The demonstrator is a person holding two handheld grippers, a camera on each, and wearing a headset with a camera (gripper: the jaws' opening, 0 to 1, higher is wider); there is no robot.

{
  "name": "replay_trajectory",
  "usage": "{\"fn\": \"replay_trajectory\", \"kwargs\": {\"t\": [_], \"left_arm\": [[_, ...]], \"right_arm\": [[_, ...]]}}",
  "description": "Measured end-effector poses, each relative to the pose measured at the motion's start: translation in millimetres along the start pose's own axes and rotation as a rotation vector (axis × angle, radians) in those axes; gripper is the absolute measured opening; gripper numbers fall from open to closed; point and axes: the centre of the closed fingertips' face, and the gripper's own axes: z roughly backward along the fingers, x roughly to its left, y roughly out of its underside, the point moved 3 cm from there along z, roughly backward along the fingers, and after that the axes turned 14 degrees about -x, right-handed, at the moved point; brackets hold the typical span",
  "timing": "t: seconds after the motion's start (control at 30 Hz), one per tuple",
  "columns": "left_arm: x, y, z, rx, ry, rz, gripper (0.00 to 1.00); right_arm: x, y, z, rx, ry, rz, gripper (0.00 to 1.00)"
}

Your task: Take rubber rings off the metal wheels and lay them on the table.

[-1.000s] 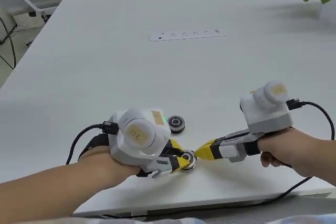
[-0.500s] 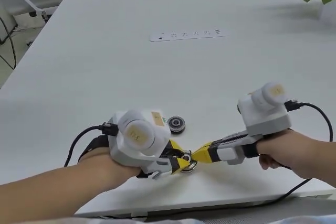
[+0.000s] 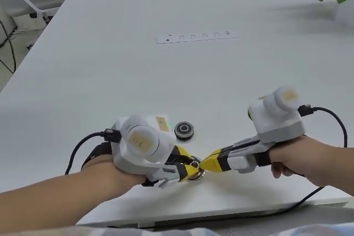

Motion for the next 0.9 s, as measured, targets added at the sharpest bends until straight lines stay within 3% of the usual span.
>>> {"fn": "replay_trajectory", "kwargs": {"t": [0.2, 0.37, 0.43, 0.57, 0.9], "left_arm": [[0.2, -0.5, -0.4, -0.002, 0.013, -0.018, 0.14], [1.1, -0.7, -0.1, -0.001, 0.021, 0.004, 0.15], [-0.5, -1.2, 0.4, 0.001, 0.030, 0.013, 0.22], [-3.8, -1.8, 2.4, 0.013, 0.043, -0.003, 0.23], [-5.9, -14.9, 14.4, -0.033, 0.050, 0.033, 0.31]], "right_arm": [[-0.2, -0.3, -1.9, 0.015, 0.001, 0.042, 0.00], [-1.5, -2.4, -2.1, 0.018, -0.002, 0.049, 0.00], [-1.2, -3.6, -1.4, 0.013, -0.002, 0.049, 0.00], [-0.2, -5.5, -0.3, 0.008, -0.001, 0.056, 0.00], [3.1, -10.1, 2.3, -0.004, -0.013, 0.061, 0.00]]}}
